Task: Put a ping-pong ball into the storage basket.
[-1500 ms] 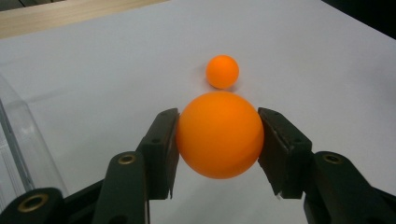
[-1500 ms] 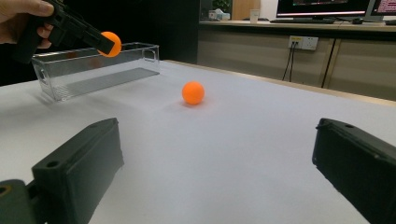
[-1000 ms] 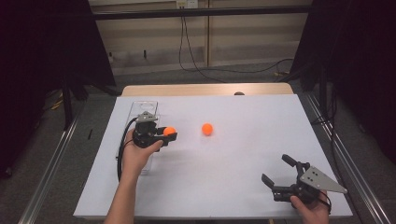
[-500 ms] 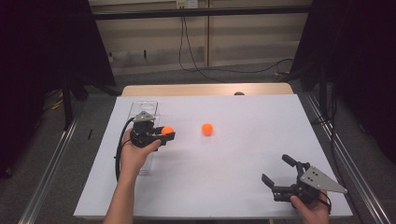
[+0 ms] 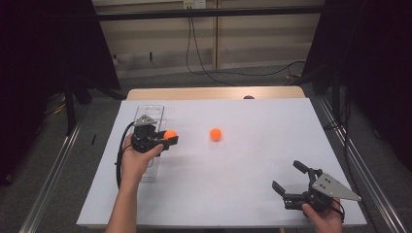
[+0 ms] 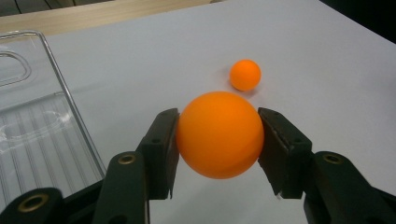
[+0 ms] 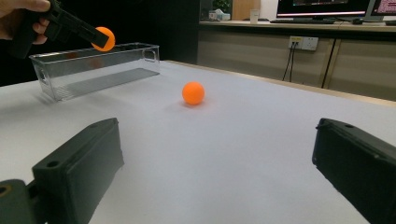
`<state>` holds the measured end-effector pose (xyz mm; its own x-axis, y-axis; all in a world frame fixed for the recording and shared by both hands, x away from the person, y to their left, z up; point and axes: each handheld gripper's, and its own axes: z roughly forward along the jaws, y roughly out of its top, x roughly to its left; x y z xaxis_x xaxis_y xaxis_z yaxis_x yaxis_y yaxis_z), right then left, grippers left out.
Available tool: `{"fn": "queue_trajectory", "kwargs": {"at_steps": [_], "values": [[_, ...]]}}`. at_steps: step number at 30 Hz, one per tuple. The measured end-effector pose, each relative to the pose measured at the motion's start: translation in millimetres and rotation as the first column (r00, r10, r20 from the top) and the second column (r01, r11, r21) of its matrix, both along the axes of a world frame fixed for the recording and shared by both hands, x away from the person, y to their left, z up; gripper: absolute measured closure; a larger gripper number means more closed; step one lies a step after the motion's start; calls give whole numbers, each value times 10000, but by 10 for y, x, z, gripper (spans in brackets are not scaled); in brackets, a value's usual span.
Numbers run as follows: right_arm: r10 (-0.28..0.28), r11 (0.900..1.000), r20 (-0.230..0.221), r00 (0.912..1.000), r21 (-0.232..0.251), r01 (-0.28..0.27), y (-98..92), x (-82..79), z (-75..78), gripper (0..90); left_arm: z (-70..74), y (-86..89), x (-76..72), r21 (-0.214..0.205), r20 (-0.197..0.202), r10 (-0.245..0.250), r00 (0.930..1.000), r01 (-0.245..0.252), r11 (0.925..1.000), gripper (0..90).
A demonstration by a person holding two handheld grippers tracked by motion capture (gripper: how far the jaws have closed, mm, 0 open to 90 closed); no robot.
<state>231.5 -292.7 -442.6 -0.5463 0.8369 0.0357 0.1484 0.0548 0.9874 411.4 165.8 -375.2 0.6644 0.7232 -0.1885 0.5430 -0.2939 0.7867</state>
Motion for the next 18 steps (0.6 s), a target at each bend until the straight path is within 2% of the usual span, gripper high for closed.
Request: {"fn": "queue_trajectory", "kwargs": {"at_steps": [18], "values": [[-4,10000,-2,10000,2,4,0,-1,0,12,8,69,11,48,57,192,9998,-192,9998,505]]}}
